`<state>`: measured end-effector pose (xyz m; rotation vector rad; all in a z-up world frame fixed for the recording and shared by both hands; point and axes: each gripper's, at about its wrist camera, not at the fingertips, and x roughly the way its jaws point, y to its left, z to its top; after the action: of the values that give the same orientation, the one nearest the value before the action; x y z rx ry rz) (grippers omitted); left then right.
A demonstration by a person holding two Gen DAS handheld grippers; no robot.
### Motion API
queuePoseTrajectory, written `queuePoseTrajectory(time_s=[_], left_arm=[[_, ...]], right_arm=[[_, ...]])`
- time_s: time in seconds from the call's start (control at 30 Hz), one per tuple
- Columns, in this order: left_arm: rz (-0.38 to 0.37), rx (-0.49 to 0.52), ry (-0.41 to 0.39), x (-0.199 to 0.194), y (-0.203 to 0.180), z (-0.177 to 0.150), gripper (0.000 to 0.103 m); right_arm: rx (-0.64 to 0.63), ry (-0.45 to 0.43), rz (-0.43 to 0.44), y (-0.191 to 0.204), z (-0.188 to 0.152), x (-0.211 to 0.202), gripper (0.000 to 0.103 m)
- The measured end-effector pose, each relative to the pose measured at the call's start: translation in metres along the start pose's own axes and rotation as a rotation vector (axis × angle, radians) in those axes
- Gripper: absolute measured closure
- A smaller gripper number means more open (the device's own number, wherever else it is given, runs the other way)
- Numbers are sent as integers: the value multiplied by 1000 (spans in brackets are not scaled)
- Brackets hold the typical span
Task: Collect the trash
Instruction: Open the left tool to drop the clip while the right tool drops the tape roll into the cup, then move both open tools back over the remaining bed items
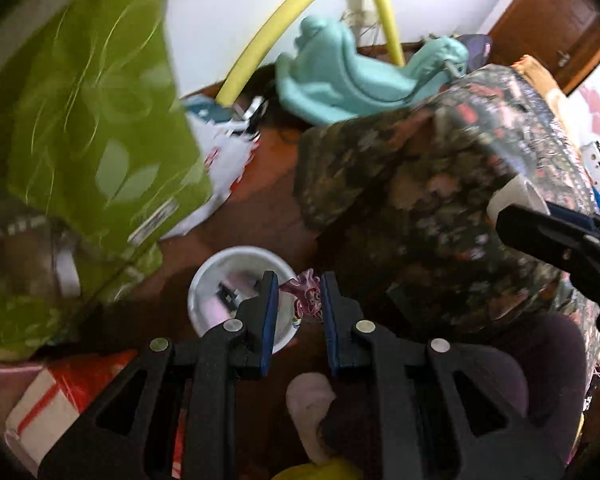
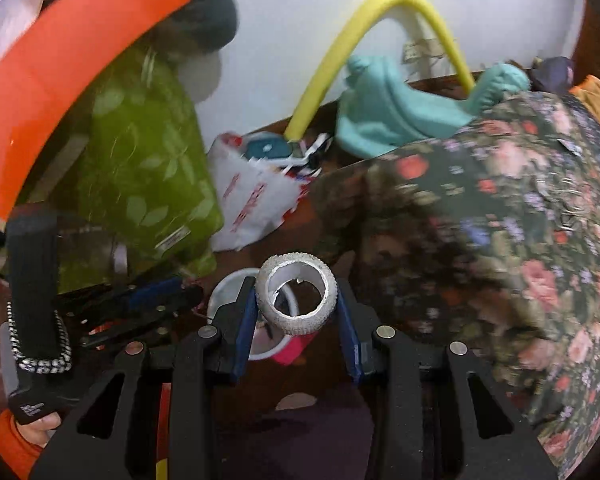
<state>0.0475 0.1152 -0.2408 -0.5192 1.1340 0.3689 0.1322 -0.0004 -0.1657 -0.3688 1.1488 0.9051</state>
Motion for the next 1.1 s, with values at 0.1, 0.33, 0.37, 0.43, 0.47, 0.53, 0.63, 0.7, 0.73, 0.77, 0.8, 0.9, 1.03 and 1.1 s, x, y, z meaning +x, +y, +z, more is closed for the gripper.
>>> queuePoseTrajectory(time_s=[0.1,0.33,0.37,0.43,0.47,0.53,0.63,0.7,0.73,0.77,0.8,0.9,1.03,1.1], left_arm=[[11,-37,27,9,19,-8,83],[22,-110,71,25,53,-16,83],[23,-121,80,27,58,-17,83],[23,-141,95,33,65,-19,83],[22,-148,100,34,68,-19,83],[4,-168,114,39,74,-19,83],[-15,-182,126,44,79,-16,83],[-2,-174,133,47,78,-13,83],[4,-174,142,49,79,-12,83],[5,-179,156,52,80,-10,81],[2,-185,166,54,81,-8,80],[11,-190,164,55,83,-6,80],[10,-186,168,53,81,-6,79],[13,-177,167,51,79,-6,79]], right_arm=[[-34,37,18,15,1,17,68],[-61,128,89,43,4,52,68],[-64,146,103,47,5,59,68],[-73,170,116,52,7,67,68],[-81,185,123,56,7,72,68],[-85,209,146,61,8,80,68],[-69,237,170,63,11,89,68],[-62,264,181,63,12,94,68],[-59,273,180,63,12,96,67],[-59,280,168,63,13,98,67],[-62,282,157,63,13,99,67],[-72,281,132,60,14,98,67],[-70,284,141,56,14,95,66],[-76,275,135,54,14,91,65]])
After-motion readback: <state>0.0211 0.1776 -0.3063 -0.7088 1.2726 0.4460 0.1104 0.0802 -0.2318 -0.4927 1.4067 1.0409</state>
